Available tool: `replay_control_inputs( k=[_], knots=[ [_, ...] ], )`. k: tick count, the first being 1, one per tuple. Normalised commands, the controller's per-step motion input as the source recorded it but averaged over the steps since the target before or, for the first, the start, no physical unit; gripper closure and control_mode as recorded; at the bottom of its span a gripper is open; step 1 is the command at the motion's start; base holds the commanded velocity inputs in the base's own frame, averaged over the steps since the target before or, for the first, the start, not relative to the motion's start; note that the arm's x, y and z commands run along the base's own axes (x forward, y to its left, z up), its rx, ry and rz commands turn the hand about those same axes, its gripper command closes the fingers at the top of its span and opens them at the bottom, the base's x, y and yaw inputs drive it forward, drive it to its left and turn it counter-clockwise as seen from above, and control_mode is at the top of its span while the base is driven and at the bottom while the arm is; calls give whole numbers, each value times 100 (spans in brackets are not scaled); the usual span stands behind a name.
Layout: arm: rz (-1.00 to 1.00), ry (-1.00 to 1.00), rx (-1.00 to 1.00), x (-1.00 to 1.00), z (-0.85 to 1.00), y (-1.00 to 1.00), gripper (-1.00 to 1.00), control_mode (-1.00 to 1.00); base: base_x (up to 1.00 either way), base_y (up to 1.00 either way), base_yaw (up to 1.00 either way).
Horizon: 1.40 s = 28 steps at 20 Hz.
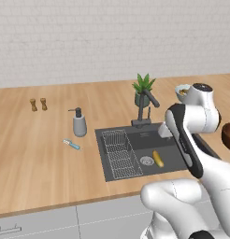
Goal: Pick the cucumber from the sink and place it in the bowl. Then pick the bowl and place it in the microwave. Then close the microwave door and press the start button.
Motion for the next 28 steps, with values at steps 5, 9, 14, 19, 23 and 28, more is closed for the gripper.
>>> replay_control_inputs(
  k=[5,9,14,19,23,28],
  knots=[
    [1,1,0,50,-51,-43,-100,-100,0,0,0],
    [2,3,1,58,-43,-37,-100,-100,0,0,0],
    [0,2,1,45,-59,-18,-100,-100,0,0,0],
    [1,1,8,53,-74,-2,-100,-100,0,0,0],
    [0,5,9,50,-58,-3,-100,-100,0,0,0],
    [0,17,3,62,-41,-15,-100,-100,0,0,0]
  ],
)
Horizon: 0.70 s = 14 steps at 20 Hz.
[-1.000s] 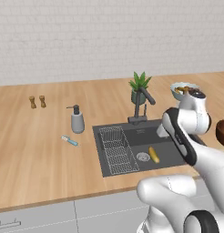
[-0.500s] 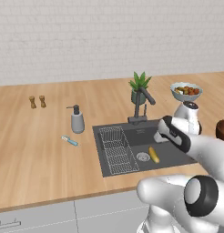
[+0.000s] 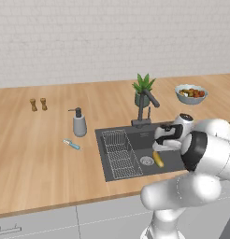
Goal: Pick the cucumber from the sink and place it in the bowl. Then pick the bowl and place it in the microwave. Then close the microwave door and press the start button.
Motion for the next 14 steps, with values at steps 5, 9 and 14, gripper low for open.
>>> replay_control_inputs(
  k=[5,9,14],
  knots=[
    [0,18,1,43,-20,-24,-100,-100,0,0,0],
    [0,7,0,33,-28,-25,-100,-100,0,0,0],
    [0,1,0,39,-29,-5,-100,-100,0,0,0]
  ],
)
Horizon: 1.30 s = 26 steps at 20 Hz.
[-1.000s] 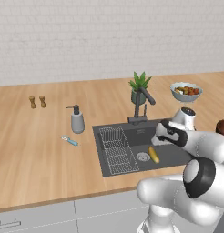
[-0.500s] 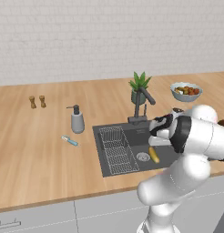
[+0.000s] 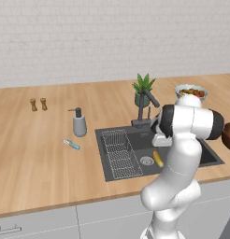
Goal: Pick the cucumber from the sink and place it in the bowl. Then pick the bowl and place it in the microwave. Then close the microwave door and press the start button.
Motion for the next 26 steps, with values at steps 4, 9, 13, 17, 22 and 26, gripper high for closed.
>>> replay_control_inputs(
  k=[4,9,13,17,22,26],
  knots=[
    [0,0,0,34,-34,0,-100,-100,0,0,0],
    [0,4,0,11,-52,7,-100,-100,0,0,0],
    [0,2,0,0,-46,14,-100,-100,0,0,0],
    [0,0,0,0,-36,10,-100,-100,0,0,0],
    [0,0,0,0,-35,0,-100,-100,0,0,0],
    [0,0,0,1,-33,0,-100,-100,0,0,0]
  ],
)
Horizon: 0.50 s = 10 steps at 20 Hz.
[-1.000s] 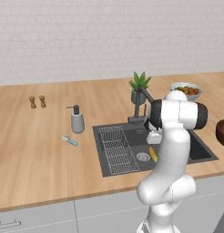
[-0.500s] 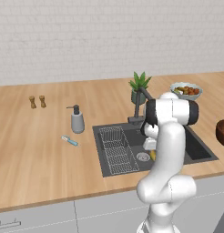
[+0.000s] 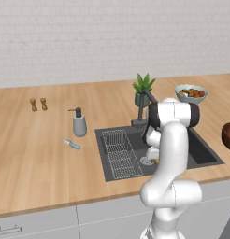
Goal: Pick the cucumber from the sink and place it in the bowl. Then pick the bowl and place it in the microwave. Then close the microwave door and press the start button.
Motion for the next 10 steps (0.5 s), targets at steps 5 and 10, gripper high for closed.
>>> replay_control_inputs(
  k=[5,10],
  knots=[
    [0,0,0,2,-22,8,100,-100,0,0,0],
    [0,0,0,-8,-1,0,100,-100,0,0,0]
  ],
)
